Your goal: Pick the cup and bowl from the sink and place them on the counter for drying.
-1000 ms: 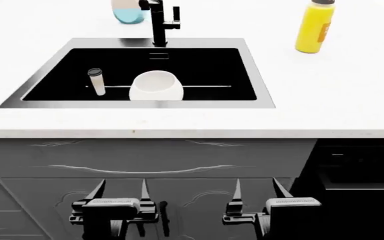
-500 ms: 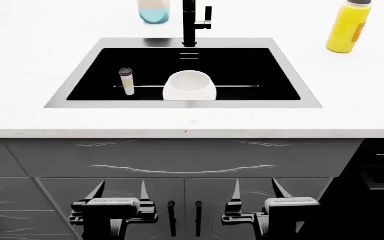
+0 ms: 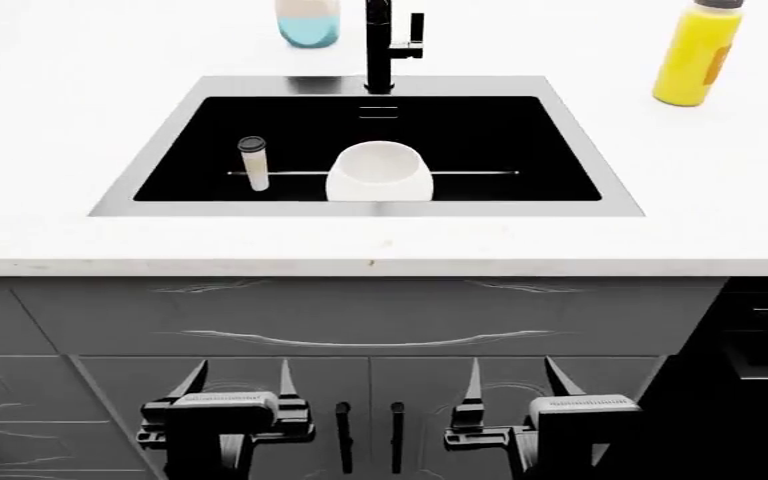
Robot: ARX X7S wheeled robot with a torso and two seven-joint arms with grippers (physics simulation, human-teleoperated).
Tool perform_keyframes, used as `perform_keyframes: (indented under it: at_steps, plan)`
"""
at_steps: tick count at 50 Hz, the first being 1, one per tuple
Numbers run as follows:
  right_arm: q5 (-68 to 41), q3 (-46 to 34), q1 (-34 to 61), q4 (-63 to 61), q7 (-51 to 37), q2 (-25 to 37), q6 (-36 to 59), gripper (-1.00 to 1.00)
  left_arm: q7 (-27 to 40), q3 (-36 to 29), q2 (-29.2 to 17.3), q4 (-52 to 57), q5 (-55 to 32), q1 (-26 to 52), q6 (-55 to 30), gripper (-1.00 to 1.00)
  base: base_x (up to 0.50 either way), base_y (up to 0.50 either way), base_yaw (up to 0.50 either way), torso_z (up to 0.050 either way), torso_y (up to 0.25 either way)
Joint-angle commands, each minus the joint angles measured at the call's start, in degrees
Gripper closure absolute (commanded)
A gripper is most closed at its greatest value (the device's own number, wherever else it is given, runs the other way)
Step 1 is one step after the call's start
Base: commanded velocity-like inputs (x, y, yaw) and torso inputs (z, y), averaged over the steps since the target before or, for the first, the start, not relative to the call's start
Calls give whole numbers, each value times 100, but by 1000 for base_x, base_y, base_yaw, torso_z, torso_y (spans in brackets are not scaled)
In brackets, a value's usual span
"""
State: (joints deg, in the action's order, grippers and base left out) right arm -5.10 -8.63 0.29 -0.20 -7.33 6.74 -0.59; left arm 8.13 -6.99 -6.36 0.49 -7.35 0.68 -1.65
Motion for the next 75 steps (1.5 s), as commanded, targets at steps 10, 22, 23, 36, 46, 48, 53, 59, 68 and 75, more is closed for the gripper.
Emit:
perform_keyframes:
  at_steps: [10, 22, 23, 36, 46, 48, 53, 59, 68, 75]
  plan:
    - [-50, -109, 46, 25, -138, 89, 27, -100, 70, -68, -126, 54, -122, -63, 240, -100, 0, 0, 0, 47, 0]
    - [-72, -190, 44, 29, -180, 134, -1, -100, 127, -139, -176, 30, -130, -49, 273, -100, 0, 0, 0, 50, 0]
    - [-73, -197, 45, 29, -182, 139, 0, -100, 124, -143, -183, 33, -137, -55, 281, -100, 0, 0, 0, 50, 0]
    - [-186, -184, 64, 33, -299, 150, 106, -100, 224, -180, -220, 65, -199, -55, 155, -100, 0, 0, 0, 0, 0]
    - [-956, 108, 387, -1502, -292, 538, 1886, -100, 377, -100, -476, 1285, -476, 214, -1177, -100, 0, 0, 0, 0, 0]
    - [-1077, 162, 570, -1971, -311, 737, 2429, -100, 416, -137, -588, 1741, -548, 325, -1741, -100, 0, 0, 0, 0, 0]
    - [-1635, 424, 1176, -2783, -286, 1118, 3666, -100, 468, -4, -831, 2642, -1078, 884, -3264, -100, 0, 0, 0, 0, 0]
    - [-2716, 1006, 2597, -3220, -237, 1543, 5504, -100, 356, 468, -1177, 3412, -2048, 2031, -5051, -100, 0, 0, 0, 0, 0]
    - [-3768, 1416, 4793, -2757, -244, 1753, 7378, -100, 433, 1262, -1406, 3191, -3304, 4000, -7054, -100, 0, 0, 0, 0, 0]
    - [-3765, 1204, 5802, -1869, -137, 1787, 7688, -100, 211, 827, -1579, 2398, -3254, 5089, -7282, -100, 0, 0, 0, 0, 0]
